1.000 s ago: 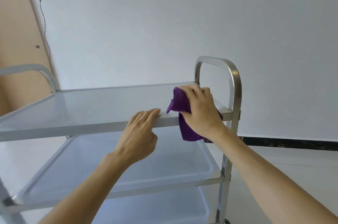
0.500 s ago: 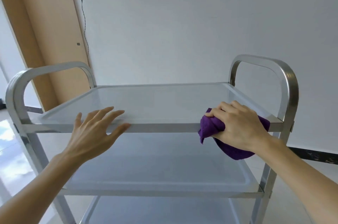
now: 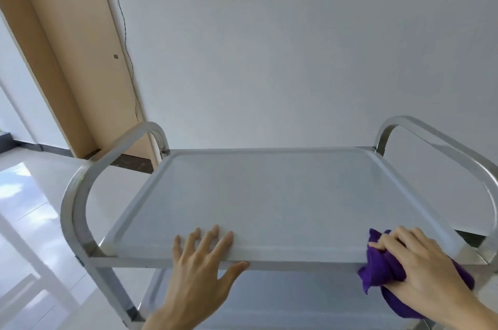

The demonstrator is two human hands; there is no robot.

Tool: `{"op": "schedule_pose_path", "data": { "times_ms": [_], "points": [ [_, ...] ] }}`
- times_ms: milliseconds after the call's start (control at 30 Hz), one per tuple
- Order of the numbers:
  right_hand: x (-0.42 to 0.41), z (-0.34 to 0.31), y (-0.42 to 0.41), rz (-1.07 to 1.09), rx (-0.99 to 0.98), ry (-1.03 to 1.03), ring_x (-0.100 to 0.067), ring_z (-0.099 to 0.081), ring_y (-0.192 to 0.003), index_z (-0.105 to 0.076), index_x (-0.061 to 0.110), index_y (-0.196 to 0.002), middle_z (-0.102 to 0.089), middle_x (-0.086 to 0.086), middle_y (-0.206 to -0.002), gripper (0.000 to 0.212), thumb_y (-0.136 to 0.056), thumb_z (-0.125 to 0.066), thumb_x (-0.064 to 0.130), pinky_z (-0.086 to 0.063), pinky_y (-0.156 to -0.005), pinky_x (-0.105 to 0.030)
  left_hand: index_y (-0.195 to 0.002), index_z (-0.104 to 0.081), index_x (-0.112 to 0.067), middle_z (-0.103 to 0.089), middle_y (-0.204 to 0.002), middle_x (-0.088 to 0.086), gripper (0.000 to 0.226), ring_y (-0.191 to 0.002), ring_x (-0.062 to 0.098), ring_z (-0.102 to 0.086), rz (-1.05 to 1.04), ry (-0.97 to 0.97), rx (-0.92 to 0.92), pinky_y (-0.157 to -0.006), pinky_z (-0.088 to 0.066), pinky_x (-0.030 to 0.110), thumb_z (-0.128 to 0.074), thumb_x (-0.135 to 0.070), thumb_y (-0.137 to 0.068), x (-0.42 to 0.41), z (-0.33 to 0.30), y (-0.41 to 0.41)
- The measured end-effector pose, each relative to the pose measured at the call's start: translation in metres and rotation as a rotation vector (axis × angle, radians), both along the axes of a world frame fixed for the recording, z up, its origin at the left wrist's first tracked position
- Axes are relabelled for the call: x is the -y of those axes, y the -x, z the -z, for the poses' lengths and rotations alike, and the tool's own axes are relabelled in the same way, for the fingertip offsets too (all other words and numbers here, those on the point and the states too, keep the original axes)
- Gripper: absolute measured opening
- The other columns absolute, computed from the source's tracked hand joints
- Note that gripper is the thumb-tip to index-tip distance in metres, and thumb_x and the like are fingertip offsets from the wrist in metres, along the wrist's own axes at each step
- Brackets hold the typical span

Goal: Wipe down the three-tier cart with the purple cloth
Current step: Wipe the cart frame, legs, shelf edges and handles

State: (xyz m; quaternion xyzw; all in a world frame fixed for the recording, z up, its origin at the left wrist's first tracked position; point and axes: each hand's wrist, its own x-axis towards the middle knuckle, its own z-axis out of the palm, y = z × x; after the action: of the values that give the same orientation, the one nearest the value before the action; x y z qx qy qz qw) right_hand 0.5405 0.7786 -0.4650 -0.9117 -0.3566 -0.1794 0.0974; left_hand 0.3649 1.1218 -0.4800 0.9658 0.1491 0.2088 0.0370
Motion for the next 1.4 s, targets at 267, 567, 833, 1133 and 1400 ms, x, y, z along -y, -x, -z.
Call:
{"op": "schedule_pose_path", "data": {
  "times_ms": [267, 567, 833, 1133, 1400],
  "points": [
    [0.004, -0.006, -0.029, 0.168, -0.094, 0.028, -0.026, -0.053, -0.069, -0.066, 0.020, -0.084, -0.052, 0.006, -0.083, 0.055, -0.037, -0.095, 0.021, -0.040, -0.059, -0.035, -0.118, -0.069, -0.024, -0.068, -0.122, 0.006, 0.063, -0.107, 0.041, -0.064, 0.052, 0.007, -0.174, -0.088, -0.047, 0.068, -0.038, -0.068, -0.086, 0.005, -0.020, -0.047],
    [-0.003, -0.003, -0.087, 0.317, -0.147, 0.025, -0.033, -0.053, -0.073, -0.064, 0.016, -0.088, -0.054, -0.002, -0.086, 0.055, -0.043, -0.096, 0.022, -0.039, -0.061, -0.037, -0.118, -0.068, -0.022, -0.066, -0.123, 0.006, 0.066, -0.108, 0.041, -0.062, 0.123, -0.036, -0.255, -0.086, -0.048, 0.064, -0.033, -0.067, -0.086, -0.004, -0.030, -0.134],
    [-0.006, -0.006, -0.166, 0.357, -0.139, 0.018, -0.031, -0.052, -0.070, -0.066, 0.014, -0.087, -0.054, -0.002, -0.084, 0.066, -0.029, -0.098, 0.020, -0.043, -0.057, -0.040, -0.118, -0.069, -0.022, -0.067, -0.124, 0.006, 0.064, -0.108, 0.041, -0.063, 0.172, -0.037, -0.288, -0.086, -0.049, 0.064, -0.037, -0.068, -0.086, -0.015, -0.033, -0.239],
    [-0.013, -0.013, -0.249, 0.381, -0.189, 0.038, -0.028, -0.055, -0.071, -0.063, 0.016, -0.083, -0.055, -0.001, -0.084, 0.072, -0.021, -0.099, 0.023, -0.047, -0.056, -0.042, -0.118, -0.071, -0.023, -0.068, -0.123, 0.006, 0.069, -0.108, 0.041, -0.065, 0.180, -0.026, -0.325, -0.085, -0.050, 0.065, -0.036, -0.072, -0.084, -0.023, -0.038, -0.331],
    [-0.017, -0.017, -0.293, 0.410, -0.211, 0.083, -0.029, -0.057, -0.069, -0.064, 0.015, -0.084, -0.057, -0.003, -0.084, 0.076, -0.018, -0.100, 0.026, -0.048, -0.054, -0.040, -0.118, -0.072, -0.022, -0.068, -0.124, 0.007, 0.069, -0.110, 0.041, -0.065, 0.191, -0.017, -0.351, -0.087, -0.050, 0.066, -0.036, -0.071, -0.084, -0.027, -0.042, -0.381]
  ]
}}
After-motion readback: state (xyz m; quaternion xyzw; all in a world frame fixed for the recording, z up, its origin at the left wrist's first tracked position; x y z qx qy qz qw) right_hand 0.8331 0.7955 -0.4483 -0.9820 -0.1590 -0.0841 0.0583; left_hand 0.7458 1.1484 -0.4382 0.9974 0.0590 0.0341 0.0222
